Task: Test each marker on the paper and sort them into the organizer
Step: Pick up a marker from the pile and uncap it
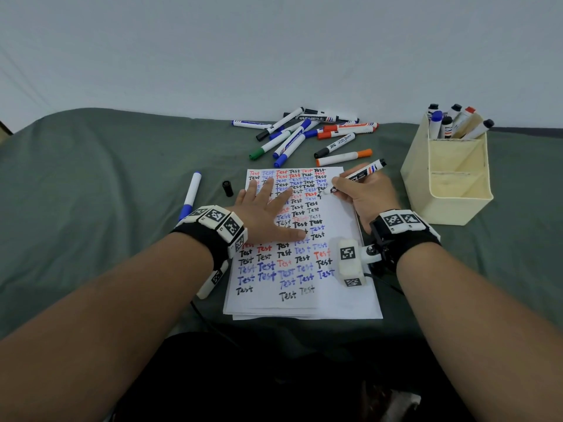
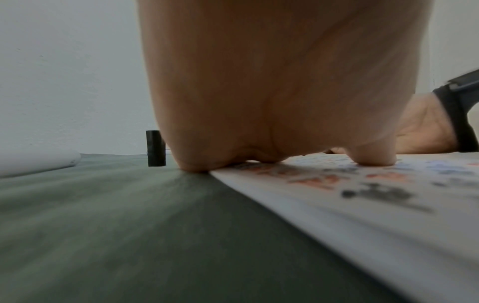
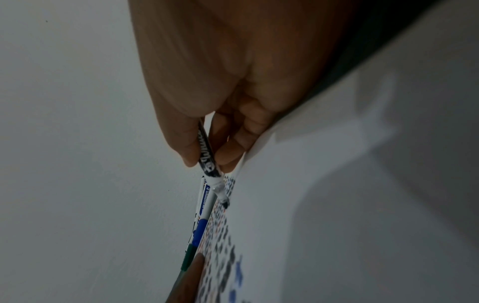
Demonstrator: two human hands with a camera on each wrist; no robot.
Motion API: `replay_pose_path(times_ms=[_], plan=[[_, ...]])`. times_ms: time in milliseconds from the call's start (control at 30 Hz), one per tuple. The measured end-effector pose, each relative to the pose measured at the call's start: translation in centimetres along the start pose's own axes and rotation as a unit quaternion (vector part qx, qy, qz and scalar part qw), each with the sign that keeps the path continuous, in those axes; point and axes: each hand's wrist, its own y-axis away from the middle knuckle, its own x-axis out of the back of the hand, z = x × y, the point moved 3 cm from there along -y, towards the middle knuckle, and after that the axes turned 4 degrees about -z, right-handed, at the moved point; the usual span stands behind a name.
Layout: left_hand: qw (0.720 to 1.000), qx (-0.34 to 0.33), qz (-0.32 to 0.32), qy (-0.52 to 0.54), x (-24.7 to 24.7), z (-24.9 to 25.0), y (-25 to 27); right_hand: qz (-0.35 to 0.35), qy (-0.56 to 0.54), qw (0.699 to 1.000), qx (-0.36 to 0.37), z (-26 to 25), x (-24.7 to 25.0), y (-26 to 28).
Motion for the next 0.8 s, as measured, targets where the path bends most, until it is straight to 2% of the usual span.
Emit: replay_pose_path(times_ms=[800], plan=[[1.000,-0.001,-0.007,-0.001,0.30,0.30,0.45,0.023,-0.014,1.000,0.000,-0.07,0.30,0.24]])
